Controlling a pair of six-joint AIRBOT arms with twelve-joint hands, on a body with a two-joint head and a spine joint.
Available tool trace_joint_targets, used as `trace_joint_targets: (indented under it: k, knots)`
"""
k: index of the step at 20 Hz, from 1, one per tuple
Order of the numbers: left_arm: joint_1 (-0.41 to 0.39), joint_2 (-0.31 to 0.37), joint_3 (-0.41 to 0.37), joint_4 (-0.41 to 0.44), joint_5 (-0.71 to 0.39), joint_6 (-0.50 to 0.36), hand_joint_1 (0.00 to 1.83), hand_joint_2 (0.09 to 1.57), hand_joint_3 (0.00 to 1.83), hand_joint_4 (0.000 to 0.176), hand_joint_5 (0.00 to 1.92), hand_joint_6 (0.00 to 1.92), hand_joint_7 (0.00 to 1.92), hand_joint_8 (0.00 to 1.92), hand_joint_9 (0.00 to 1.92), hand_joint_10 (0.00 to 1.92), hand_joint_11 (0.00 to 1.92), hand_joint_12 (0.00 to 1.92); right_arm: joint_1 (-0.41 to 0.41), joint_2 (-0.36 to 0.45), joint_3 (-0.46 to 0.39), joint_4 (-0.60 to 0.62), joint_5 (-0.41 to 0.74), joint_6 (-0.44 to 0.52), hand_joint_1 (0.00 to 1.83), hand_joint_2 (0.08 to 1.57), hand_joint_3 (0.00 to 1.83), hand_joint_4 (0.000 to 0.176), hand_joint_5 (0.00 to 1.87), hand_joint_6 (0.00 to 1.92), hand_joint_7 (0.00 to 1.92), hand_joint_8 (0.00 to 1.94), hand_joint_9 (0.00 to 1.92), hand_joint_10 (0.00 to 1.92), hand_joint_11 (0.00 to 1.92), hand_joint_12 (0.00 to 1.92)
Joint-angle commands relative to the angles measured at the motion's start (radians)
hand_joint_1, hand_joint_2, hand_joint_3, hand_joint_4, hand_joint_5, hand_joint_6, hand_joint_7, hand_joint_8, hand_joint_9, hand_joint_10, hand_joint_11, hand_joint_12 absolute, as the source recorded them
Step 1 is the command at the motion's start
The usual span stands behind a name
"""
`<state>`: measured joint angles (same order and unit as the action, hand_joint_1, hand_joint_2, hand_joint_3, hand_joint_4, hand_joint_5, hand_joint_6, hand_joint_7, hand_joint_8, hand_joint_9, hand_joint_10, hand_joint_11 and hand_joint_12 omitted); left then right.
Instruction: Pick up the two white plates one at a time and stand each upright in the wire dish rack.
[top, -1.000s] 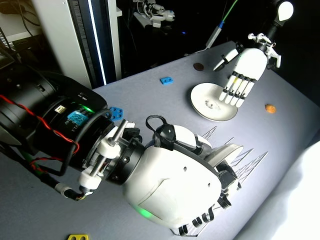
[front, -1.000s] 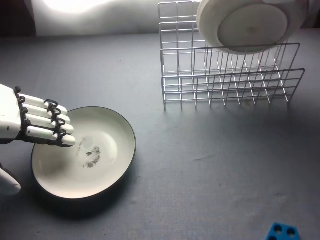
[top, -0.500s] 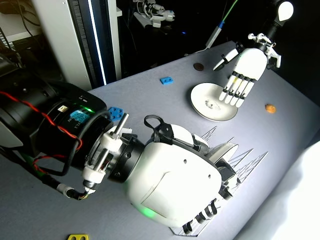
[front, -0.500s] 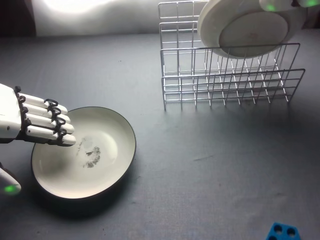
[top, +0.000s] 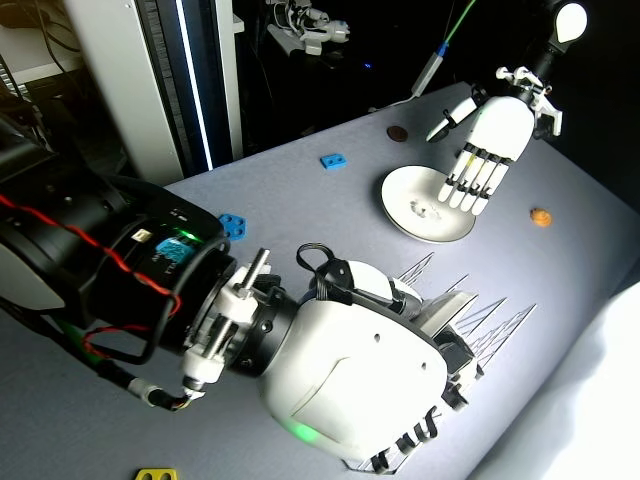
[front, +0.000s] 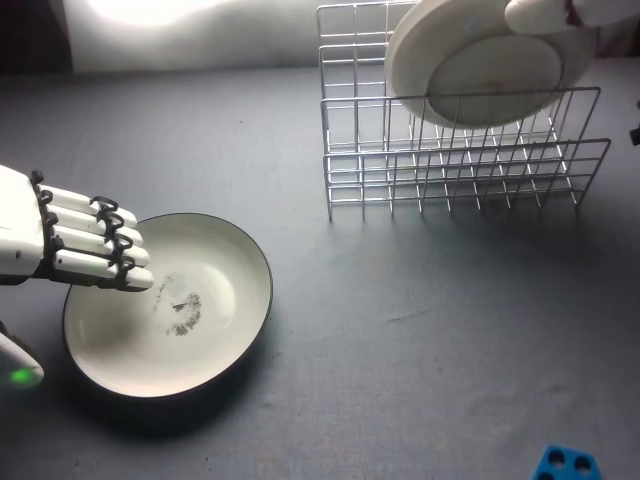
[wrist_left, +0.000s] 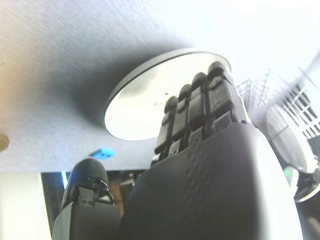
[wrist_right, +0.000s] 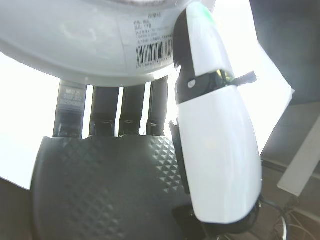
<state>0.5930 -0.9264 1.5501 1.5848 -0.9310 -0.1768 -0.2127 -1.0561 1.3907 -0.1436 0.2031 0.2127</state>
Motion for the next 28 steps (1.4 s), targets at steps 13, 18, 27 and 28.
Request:
trace_joint_targets:
  k: [13, 18, 27, 28]
  knots:
    - [-0.010, 0.002, 0.007, -0.052, -0.024, 0.003, 0.00, 1.15, 0.00, 0.000, 0.00, 0.00, 0.01, 0.00, 0.00, 0.00, 0.00, 0.00, -0.031, -0.018, 0.029, 0.027, 0.170, 0.028, 1.20, 1.14, 0.00, 0.029, 0.90, 1.13, 0.96, 1.03, 1.01, 0.51, 0.63, 1.34]
    - [-0.011, 0.001, 0.007, -0.046, -0.021, 0.003, 0.00, 1.15, 0.00, 0.000, 0.02, 0.01, 0.04, 0.01, 0.02, 0.01, 0.01, 0.01, -0.051, -0.018, 0.029, 0.027, 0.174, 0.027, 1.19, 1.17, 0.00, 0.009, 0.81, 1.26, 0.94, 1.06, 0.91, 0.54, 0.55, 1.37]
    - [-0.009, 0.001, 0.009, -0.037, -0.014, 0.003, 0.00, 1.14, 0.00, 0.000, 0.01, 0.00, 0.03, 0.00, 0.02, 0.00, 0.00, 0.00, -0.069, -0.019, 0.036, 0.027, 0.178, 0.026, 1.14, 1.07, 0.00, 0.000, 0.72, 0.35, 0.92, 0.17, 0.74, 0.52, 0.36, 1.39]
    - [-0.008, 0.000, 0.009, -0.037, -0.014, 0.003, 0.00, 1.15, 0.00, 0.000, 0.02, 0.01, 0.03, 0.00, 0.02, 0.00, 0.01, 0.00, -0.070, -0.019, 0.037, 0.027, 0.179, 0.026, 1.15, 1.07, 0.00, 0.000, 0.74, 0.29, 0.93, 0.13, 0.74, 0.50, 0.35, 1.39]
